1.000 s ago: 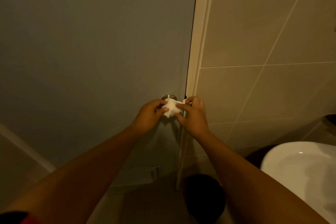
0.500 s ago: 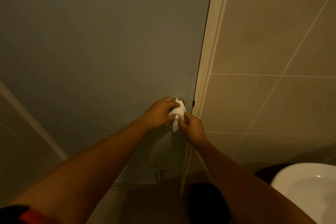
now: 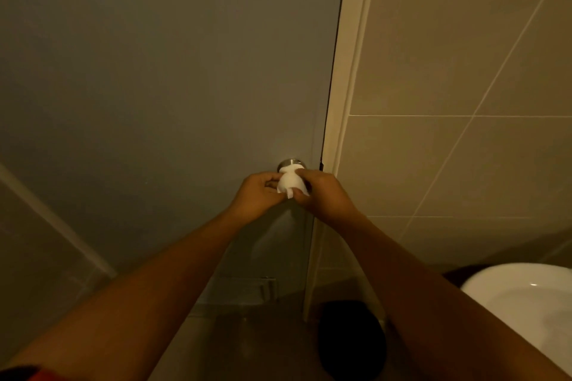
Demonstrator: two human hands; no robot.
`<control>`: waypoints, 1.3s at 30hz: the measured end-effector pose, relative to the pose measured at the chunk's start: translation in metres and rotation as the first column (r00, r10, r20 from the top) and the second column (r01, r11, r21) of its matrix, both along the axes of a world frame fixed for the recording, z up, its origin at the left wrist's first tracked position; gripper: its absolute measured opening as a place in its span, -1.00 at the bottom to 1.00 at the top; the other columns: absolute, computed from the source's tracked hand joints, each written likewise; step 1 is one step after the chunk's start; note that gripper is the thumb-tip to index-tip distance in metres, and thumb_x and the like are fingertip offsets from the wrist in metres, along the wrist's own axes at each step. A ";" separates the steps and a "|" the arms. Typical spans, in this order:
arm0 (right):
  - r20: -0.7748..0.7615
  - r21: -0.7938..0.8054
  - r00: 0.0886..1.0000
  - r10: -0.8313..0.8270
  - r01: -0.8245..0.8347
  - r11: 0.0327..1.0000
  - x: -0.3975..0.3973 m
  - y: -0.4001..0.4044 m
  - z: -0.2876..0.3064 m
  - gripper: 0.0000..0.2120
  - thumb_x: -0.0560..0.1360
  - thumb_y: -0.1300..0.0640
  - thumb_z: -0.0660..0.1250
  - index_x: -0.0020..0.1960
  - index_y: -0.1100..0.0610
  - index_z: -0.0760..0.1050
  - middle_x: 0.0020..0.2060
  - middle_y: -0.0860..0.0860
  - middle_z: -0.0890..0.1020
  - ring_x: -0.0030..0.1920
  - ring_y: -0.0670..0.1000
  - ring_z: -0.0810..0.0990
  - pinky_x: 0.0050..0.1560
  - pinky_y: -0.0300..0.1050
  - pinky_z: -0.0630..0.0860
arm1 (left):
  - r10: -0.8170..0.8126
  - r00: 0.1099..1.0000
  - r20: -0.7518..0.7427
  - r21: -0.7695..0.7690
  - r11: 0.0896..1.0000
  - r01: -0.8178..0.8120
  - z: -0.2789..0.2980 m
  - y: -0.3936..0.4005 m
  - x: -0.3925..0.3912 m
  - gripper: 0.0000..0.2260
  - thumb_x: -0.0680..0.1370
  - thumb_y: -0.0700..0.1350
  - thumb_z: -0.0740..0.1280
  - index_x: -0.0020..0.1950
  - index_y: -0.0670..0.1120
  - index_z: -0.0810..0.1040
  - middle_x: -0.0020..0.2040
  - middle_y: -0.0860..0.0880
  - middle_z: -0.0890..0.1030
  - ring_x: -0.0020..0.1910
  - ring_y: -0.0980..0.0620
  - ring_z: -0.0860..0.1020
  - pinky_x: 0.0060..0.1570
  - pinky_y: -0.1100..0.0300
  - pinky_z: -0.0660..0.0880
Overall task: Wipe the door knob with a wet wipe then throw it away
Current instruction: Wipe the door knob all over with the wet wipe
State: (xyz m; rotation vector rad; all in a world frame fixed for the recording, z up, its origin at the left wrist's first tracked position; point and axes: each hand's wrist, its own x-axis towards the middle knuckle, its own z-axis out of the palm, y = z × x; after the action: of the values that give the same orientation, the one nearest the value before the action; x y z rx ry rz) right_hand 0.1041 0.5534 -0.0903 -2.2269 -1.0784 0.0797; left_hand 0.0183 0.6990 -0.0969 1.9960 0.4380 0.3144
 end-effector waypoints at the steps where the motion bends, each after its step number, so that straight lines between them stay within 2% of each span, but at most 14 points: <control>1: -0.112 0.116 0.994 -0.005 0.018 0.993 -0.004 -0.004 -0.009 -0.52 0.51 -0.08 0.36 0.35 0.11 0.45 0.13 0.03 0.62 0.06 -0.05 0.58 0.03 -0.28 0.51 | -0.027 1.000 0.000 0.039 0.999 0.027 0.004 0.002 0.000 -0.52 0.39 -0.17 0.53 0.30 -0.15 0.56 0.11 -0.12 0.68 0.05 -0.03 0.66 0.10 0.13 0.59; 2: -0.208 0.188 0.978 -0.018 0.058 0.980 -0.009 -0.005 -0.017 -0.56 0.52 -0.06 0.35 0.33 0.12 0.46 0.05 -0.01 0.62 -0.01 -0.09 0.57 -0.04 -0.33 0.50 | -0.055 0.998 -0.006 0.103 0.993 0.055 0.008 0.004 0.001 -0.50 0.39 -0.14 0.53 0.31 -0.13 0.55 0.14 -0.09 0.66 0.06 0.01 0.64 0.12 0.14 0.58; 5: -0.320 0.239 0.940 -0.117 0.200 0.950 -0.023 -0.001 -0.032 -0.71 0.56 0.00 0.30 0.20 0.14 0.52 -0.17 -0.06 0.61 -0.20 -0.14 0.55 -0.11 -0.12 0.56 | -0.109 0.993 -0.042 0.347 0.931 0.116 0.022 0.007 0.003 -0.50 0.39 -0.11 0.52 0.32 -0.10 0.55 0.12 -0.02 0.58 0.07 0.07 0.56 0.08 0.28 0.52; 7: -0.315 0.233 0.939 -0.137 0.216 0.948 -0.023 0.004 -0.033 -0.73 0.56 0.02 0.31 0.14 0.18 0.54 -0.28 -0.17 0.53 -0.27 -0.23 0.49 -0.20 -0.23 0.44 | -0.116 0.992 -0.045 0.341 0.932 0.125 0.025 0.009 0.003 -0.51 0.38 -0.11 0.53 0.30 -0.09 0.56 0.05 0.02 0.56 0.02 0.09 0.56 -0.03 0.39 0.49; 10: -0.213 0.191 0.974 -0.076 0.118 0.974 -0.013 0.001 -0.019 -0.61 0.51 -0.04 0.37 0.24 0.15 0.51 -0.10 -0.09 0.62 -0.11 -0.12 0.58 -0.11 -0.36 0.42 | -0.091 0.995 -0.051 0.214 0.972 0.100 0.019 0.012 0.001 -0.54 0.36 -0.13 0.55 0.24 -0.12 0.61 0.01 -0.02 0.65 -0.09 0.10 0.62 -0.11 0.37 0.53; 15: 0.070 -0.040 0.997 0.021 -0.019 0.999 0.000 0.002 0.008 -0.55 0.49 0.03 0.40 0.33 0.16 0.49 0.20 0.16 0.60 0.18 0.12 0.56 0.14 -0.18 0.39 | -0.025 0.996 -0.086 0.209 0.977 0.042 0.008 0.007 0.006 -0.61 0.32 -0.16 0.58 0.11 -0.18 0.64 -0.01 -0.14 0.71 -0.03 -0.07 0.68 0.05 -0.01 0.63; 17: 0.005 0.023 1.000 0.000 0.000 1.000 -0.005 0.001 0.001 -0.53 0.52 0.02 0.37 0.36 0.17 0.45 0.23 0.16 0.59 0.20 0.11 0.56 0.18 -0.14 0.43 | -0.050 0.996 -0.075 0.261 0.963 0.068 0.009 0.005 0.007 -0.59 0.34 -0.12 0.57 0.15 -0.16 0.63 0.03 -0.12 0.70 -0.01 -0.06 0.67 0.05 0.04 0.62; 19: -0.133 0.144 0.990 -0.037 0.057 0.988 -0.012 -0.001 -0.011 -0.55 0.53 -0.02 0.34 0.36 0.15 0.45 0.16 0.10 0.62 0.09 0.01 0.59 0.05 -0.28 0.47 | -0.092 0.994 -0.057 0.341 0.934 0.106 0.015 0.005 0.005 -0.55 0.37 -0.11 0.55 0.23 -0.15 0.60 0.09 -0.13 0.67 0.04 -0.06 0.64 0.05 0.15 0.57; 21: -0.225 0.186 0.971 -0.077 0.120 0.975 -0.016 -0.002 -0.021 -0.60 0.55 -0.02 0.32 0.33 0.12 0.47 -0.02 -0.01 0.65 -0.11 -0.14 0.56 -0.14 -0.44 0.39 | -0.125 0.992 -0.028 0.427 0.896 0.125 0.022 0.005 0.003 -0.55 0.39 -0.14 0.53 0.26 -0.16 0.59 0.10 -0.17 0.64 0.06 -0.09 0.61 0.08 0.13 0.56; 23: -0.287 0.198 0.954 -0.091 0.152 0.968 -0.017 -0.002 -0.022 -0.66 0.54 0.04 0.34 0.27 0.12 0.51 -0.20 -0.13 0.59 -0.23 -0.23 0.52 -0.18 -0.37 0.42 | -0.137 0.991 0.004 0.460 0.880 0.120 0.022 0.006 0.002 -0.57 0.39 -0.20 0.52 0.25 -0.19 0.60 0.09 -0.20 0.63 0.06 -0.11 0.61 0.10 0.09 0.57; 27: -0.318 0.194 0.945 -0.079 0.147 0.970 -0.012 0.000 -0.008 -0.58 0.47 0.13 0.41 0.30 0.17 0.47 0.03 0.02 0.60 -0.03 -0.02 0.57 0.03 -0.10 0.54 | -0.045 0.997 -0.055 0.247 0.967 0.058 0.012 0.004 0.001 -0.60 0.41 -0.20 0.50 0.24 -0.15 0.56 0.14 -0.15 0.64 0.00 0.00 0.61 0.02 0.20 0.55; 30: -0.312 0.170 0.949 -0.051 0.108 0.979 -0.008 0.003 0.003 -0.46 0.41 0.20 0.48 0.35 0.19 0.42 0.11 0.01 0.53 0.03 -0.04 0.52 0.00 -0.21 0.47 | -0.029 0.997 -0.078 -0.016 0.999 0.027 0.010 0.000 -0.003 -0.61 0.43 -0.26 0.46 0.24 -0.13 0.49 0.17 -0.14 0.61 0.11 -0.08 0.61 0.11 0.00 0.60; 34: -0.429 0.184 0.900 -0.079 0.173 0.968 -0.005 0.002 -0.006 -0.53 0.39 0.25 0.45 0.28 0.15 0.46 0.04 0.04 0.61 -0.05 0.00 0.59 -0.14 -0.27 0.51 | 0.007 0.999 -0.044 -0.245 0.969 -0.017 0.011 -0.006 -0.004 -0.67 0.53 -0.31 0.30 0.29 -0.14 0.47 0.19 -0.21 0.57 0.16 -0.20 0.58 0.20 -0.13 0.55; 39: -0.560 0.181 0.822 -0.101 0.240 0.954 -0.013 -0.002 -0.017 -0.65 0.47 0.21 0.40 0.24 0.20 0.49 -0.16 0.05 0.65 -0.15 0.07 0.67 -0.06 0.00 0.67 | 0.085 0.994 -0.069 -0.155 0.983 -0.095 0.004 -0.006 -0.009 -0.72 0.59 -0.07 0.29 0.28 -0.11 0.51 0.16 -0.24 0.62 0.07 -0.22 0.64 0.16 -0.14 0.58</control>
State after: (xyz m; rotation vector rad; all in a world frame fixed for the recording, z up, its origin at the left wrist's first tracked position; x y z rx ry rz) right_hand 0.0907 0.5519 -0.1076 -1.8907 -0.5339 0.4536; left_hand 0.0089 0.6928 -0.0927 1.8383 0.5768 0.2659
